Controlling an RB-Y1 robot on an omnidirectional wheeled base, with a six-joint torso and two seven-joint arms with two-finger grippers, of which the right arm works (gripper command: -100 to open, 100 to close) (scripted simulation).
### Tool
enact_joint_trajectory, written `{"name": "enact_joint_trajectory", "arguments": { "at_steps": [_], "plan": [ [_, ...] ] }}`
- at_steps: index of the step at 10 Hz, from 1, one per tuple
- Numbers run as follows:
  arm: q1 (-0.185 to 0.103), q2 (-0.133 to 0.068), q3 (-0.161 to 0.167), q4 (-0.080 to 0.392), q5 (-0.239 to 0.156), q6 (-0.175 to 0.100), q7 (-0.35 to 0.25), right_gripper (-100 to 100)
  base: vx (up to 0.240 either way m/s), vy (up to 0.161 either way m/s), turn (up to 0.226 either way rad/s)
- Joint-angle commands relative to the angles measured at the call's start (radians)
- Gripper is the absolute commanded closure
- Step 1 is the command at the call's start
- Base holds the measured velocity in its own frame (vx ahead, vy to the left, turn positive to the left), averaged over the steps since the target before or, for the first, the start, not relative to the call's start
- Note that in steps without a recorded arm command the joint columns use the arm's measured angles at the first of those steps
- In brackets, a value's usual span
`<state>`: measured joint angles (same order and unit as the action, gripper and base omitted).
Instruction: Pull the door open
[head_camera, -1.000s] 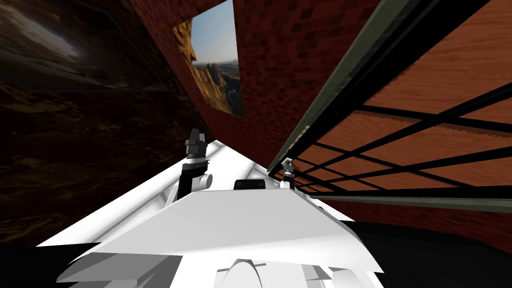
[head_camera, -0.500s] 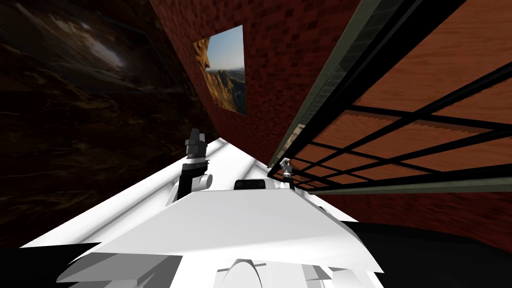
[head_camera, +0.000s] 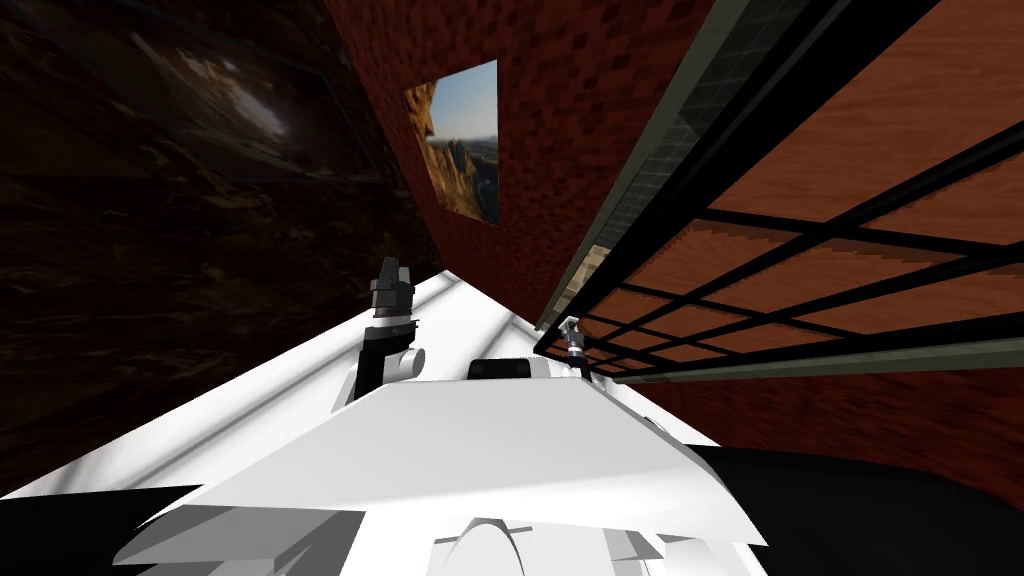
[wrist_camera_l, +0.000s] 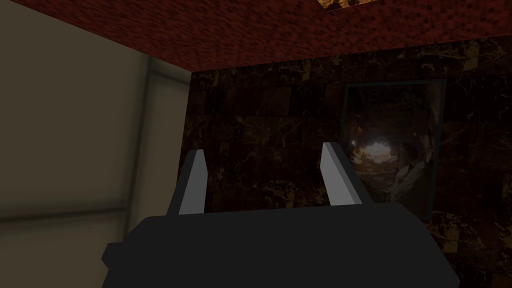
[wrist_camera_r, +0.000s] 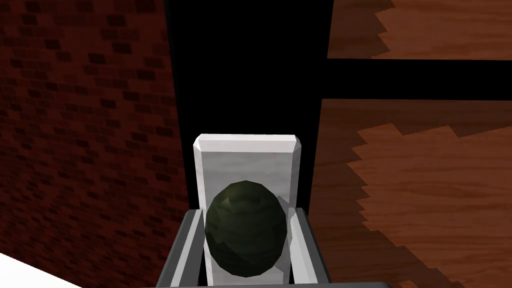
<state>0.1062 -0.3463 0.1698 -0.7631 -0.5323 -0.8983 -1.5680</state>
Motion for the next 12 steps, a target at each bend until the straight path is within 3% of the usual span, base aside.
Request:
{"name": "enact_joint_trajectory", "arguments": {
  "at_steps": [1,4,5,6,12],
  "plan": [
    [0.012,-0.011,0.022,-0.008,0.011,-0.010,-0.019,100,-0.216,-0.012,0.061],
    [0.034,-0.040,0.063,-0.022,0.034,-0.032,-0.059,100,-0.252,-0.019,0.085],
    [0.027,-0.034,0.055,-0.011,0.030,-0.029,-0.051,100,-0.107,-0.010,0.021],
    [0.043,-0.050,0.077,-0.012,0.041,-0.047,-0.074,100,-0.155,-0.004,0.135],
    [0.087,-0.108,0.142,-0.019,0.076,-0.117,-0.147,100,-0.227,-0.039,0.105]
  ]
}}
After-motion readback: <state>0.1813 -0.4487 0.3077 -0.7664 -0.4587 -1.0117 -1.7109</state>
